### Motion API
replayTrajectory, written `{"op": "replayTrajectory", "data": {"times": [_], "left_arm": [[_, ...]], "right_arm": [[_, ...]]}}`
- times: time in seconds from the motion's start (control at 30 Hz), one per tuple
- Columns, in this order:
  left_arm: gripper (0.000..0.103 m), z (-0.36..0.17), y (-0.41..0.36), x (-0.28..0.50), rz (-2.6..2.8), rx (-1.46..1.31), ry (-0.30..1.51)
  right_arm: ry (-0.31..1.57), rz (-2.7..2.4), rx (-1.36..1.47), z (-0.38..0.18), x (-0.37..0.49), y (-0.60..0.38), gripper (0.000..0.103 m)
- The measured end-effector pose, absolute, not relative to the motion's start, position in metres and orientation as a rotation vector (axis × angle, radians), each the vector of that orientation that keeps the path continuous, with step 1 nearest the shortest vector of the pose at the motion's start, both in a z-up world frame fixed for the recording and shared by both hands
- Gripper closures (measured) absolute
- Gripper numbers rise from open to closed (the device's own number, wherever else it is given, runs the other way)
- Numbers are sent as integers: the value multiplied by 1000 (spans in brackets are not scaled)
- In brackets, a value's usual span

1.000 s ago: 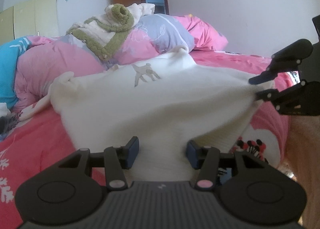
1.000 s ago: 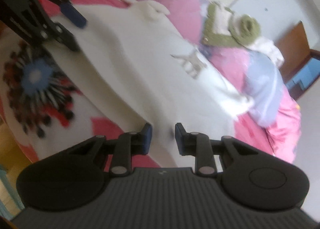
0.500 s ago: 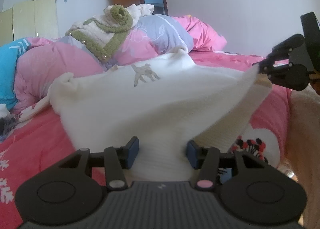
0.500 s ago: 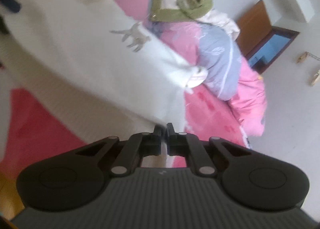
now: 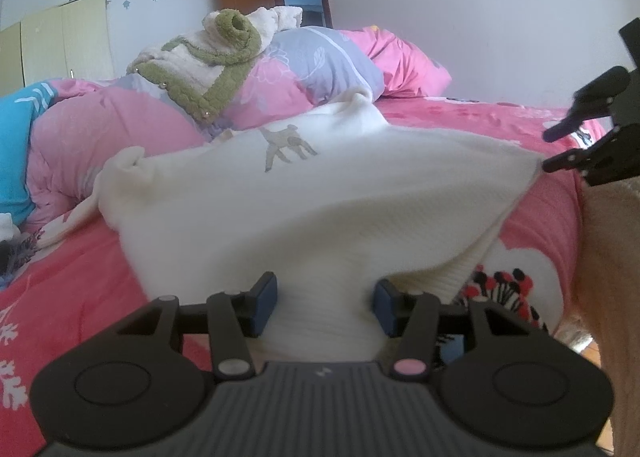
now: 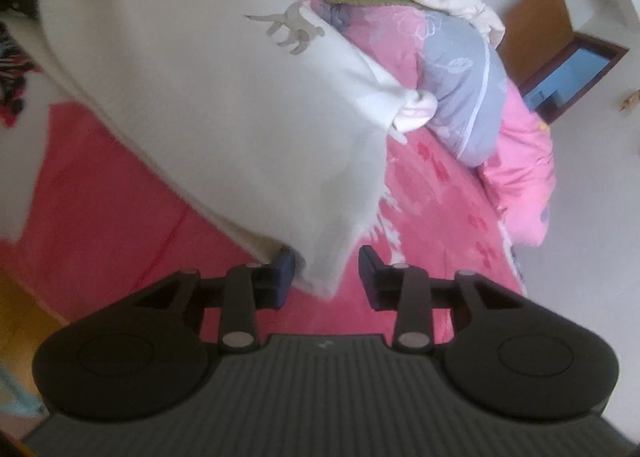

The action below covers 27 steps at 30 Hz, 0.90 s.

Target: Fold clothes

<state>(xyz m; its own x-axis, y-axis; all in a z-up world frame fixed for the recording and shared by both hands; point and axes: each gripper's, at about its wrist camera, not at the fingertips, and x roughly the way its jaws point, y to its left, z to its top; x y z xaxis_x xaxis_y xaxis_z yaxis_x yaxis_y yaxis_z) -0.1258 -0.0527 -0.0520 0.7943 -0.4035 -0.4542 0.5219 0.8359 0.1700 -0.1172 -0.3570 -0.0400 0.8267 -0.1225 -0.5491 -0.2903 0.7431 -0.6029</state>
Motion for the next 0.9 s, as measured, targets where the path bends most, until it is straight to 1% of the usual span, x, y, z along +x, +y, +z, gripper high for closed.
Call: {"op": "replayTrajectory", "data": {"times": [0.1,0.3,0.4,0.43,0.5,0.57,0.67,0.73,0.8,0.9], "left_arm": [[51,-53,-53,-126,-503,299,417],[51,-52,-58,-129,-486,326,420],[49,-50,-62,-133,-460,350,423],[47,-50,-64,-135,-453,354,424],[41,-51,-65,-140,-441,360,426],[41,-50,-66,-145,-431,374,426],[41,-50,-65,-153,-414,407,419],[41,-49,-64,-156,-392,432,417],[46,-48,-62,-158,-359,452,419],[49,-46,-55,-162,-327,447,438]], "right_arm": [[622,142,-682,-30,-127,-365,69],[581,307,-301,-2,-119,-367,69],[568,411,-162,-5,-97,-354,70],[574,424,-146,-10,-89,-348,70],[614,416,-127,-29,-68,-340,70],[626,410,-91,-47,-51,-337,70],[610,416,-23,-49,-47,-342,71],[599,422,-17,-52,-48,-343,71],[593,425,-10,-54,-49,-343,71],[587,426,-4,-54,-49,-345,71]]}}
